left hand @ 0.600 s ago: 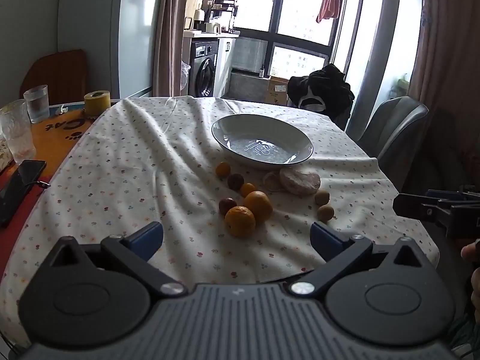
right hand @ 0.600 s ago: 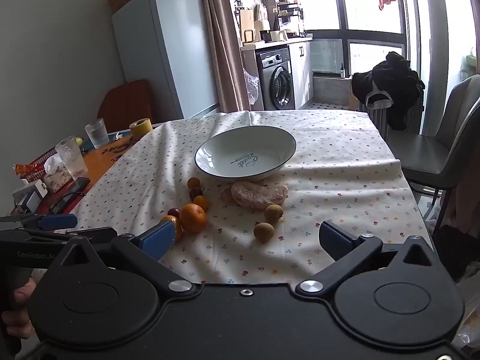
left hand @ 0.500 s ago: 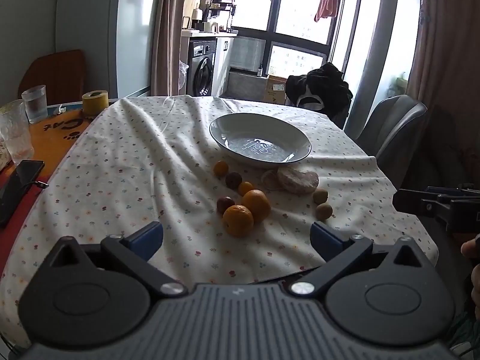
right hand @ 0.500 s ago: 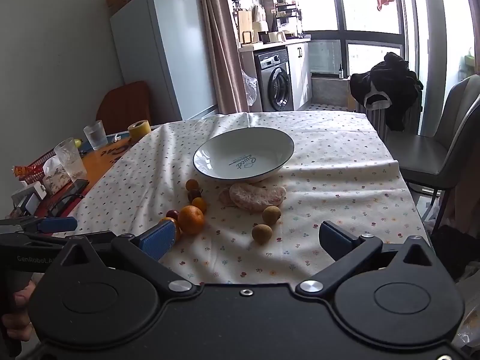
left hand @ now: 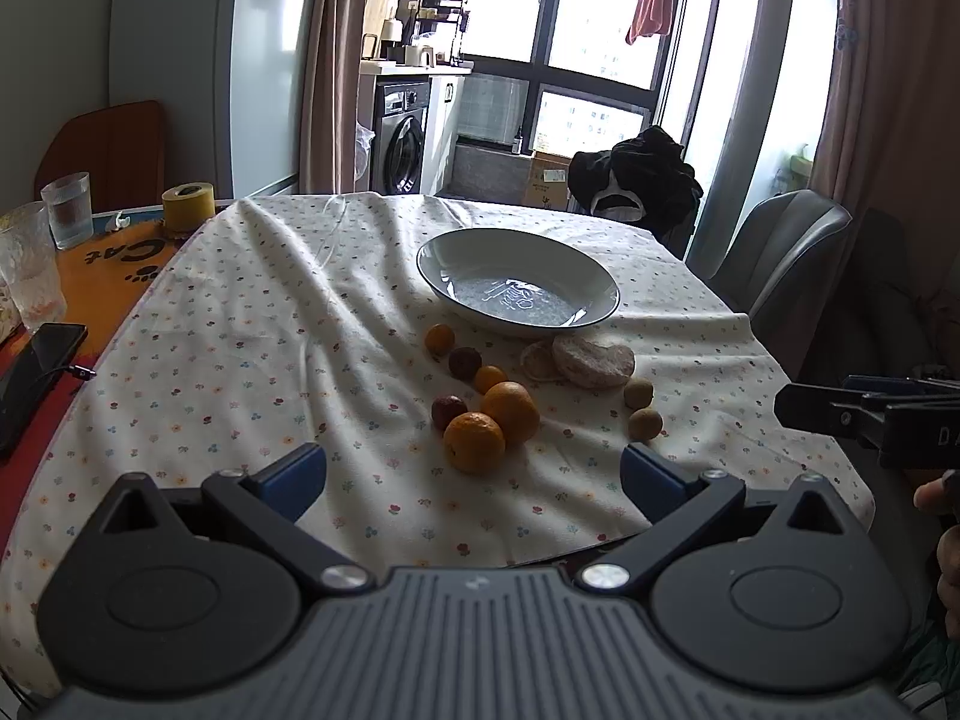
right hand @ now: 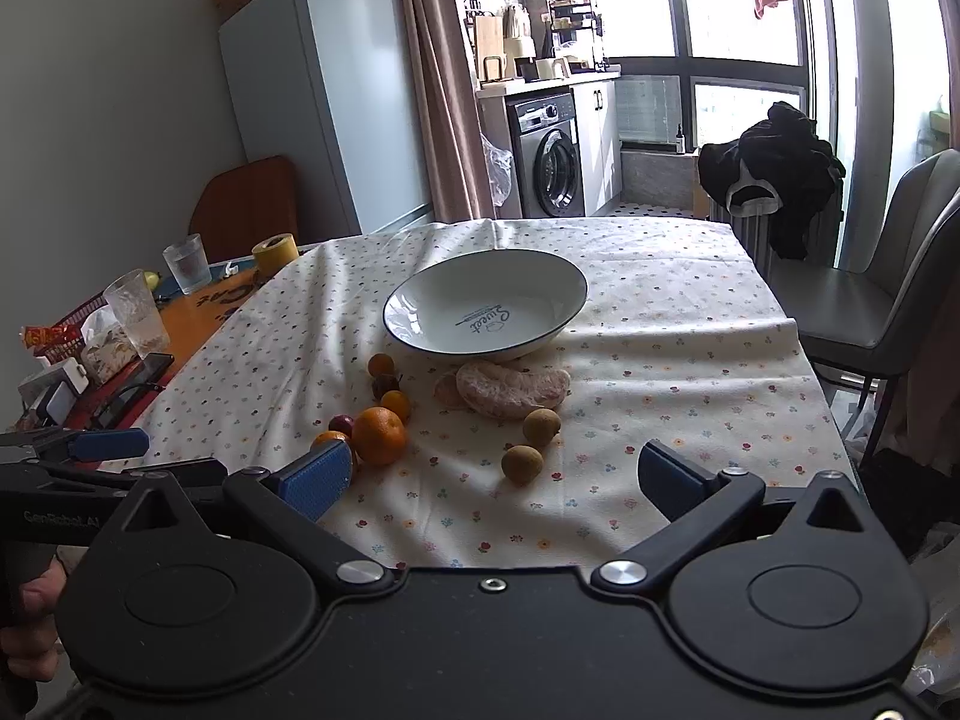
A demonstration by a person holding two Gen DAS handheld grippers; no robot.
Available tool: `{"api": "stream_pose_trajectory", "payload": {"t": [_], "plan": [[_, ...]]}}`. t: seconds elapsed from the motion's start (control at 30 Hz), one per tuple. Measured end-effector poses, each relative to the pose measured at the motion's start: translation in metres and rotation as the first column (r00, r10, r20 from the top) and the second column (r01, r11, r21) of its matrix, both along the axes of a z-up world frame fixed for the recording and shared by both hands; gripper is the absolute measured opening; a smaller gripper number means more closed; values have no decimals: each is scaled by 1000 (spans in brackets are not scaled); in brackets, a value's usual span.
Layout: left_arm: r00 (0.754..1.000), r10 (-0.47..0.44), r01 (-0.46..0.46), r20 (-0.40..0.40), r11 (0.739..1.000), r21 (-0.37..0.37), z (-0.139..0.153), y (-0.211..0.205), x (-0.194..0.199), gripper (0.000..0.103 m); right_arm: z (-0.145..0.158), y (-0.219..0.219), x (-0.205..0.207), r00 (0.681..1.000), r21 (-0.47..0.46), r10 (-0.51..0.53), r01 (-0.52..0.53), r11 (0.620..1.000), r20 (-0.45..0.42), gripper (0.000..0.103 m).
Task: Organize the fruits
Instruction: 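Move both tools toward the loose fruit beside the white bowl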
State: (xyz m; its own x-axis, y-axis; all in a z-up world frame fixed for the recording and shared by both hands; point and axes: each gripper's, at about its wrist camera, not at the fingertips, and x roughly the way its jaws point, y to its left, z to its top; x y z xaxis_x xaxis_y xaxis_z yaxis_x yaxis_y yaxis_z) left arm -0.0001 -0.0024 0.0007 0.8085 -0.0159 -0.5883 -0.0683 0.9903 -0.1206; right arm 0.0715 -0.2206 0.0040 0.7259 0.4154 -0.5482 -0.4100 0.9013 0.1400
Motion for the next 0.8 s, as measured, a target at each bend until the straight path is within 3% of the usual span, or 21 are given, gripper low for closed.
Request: {"api": "stream_pose_trajectory", "payload": {"t": [0.8], "plan": [[1000, -4, 4, 23, 1000, -2, 12, 1, -4, 103, 11, 3, -1, 1000, -13, -13, 13, 1000, 21, 103]]}}
